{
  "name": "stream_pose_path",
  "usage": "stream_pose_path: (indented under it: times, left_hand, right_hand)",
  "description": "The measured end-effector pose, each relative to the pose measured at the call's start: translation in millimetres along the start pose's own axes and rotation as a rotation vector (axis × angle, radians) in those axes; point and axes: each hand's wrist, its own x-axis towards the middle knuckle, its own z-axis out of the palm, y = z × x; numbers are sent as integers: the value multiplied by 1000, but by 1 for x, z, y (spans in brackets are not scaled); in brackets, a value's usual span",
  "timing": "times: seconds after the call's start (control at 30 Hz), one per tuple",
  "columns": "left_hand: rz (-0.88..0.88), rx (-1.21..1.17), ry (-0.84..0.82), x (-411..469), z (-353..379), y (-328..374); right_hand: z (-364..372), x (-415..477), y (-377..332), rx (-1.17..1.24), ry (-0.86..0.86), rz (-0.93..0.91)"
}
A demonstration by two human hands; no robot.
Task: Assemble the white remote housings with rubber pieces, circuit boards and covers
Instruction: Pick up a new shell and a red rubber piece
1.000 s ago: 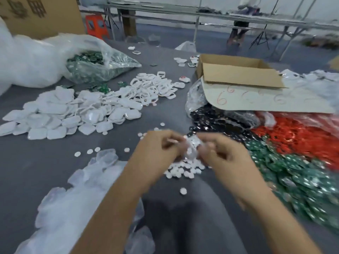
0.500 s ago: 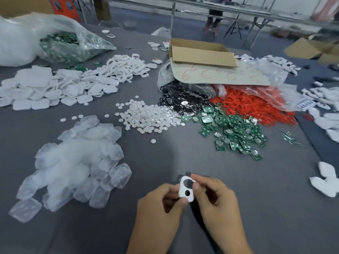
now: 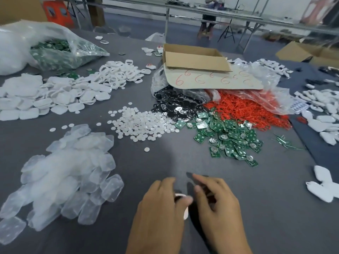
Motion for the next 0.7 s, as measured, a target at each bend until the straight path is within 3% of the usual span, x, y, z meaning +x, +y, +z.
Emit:
stream_pose_path:
  times: [0.1, 0.2, 0.43, 0.57, 0.7]
  left_hand:
    - [204, -146, 119, 33, 12, 32]
    - [313, -172, 132, 92, 33, 69]
    - [490, 56, 219, 241, 66, 142]
    - [530, 315, 130, 292, 76, 158]
    - [551, 349, 94, 311, 84, 153]
  right_hand:
    - [-10, 37, 4, -17, 73, 42]
    - [-18, 95, 12, -98, 126, 60]
    - [-29, 239, 50, -381, 198, 160]
    - [-27, 282, 67, -552, 51, 237]
    - [-30, 291, 78, -526, 77, 205]
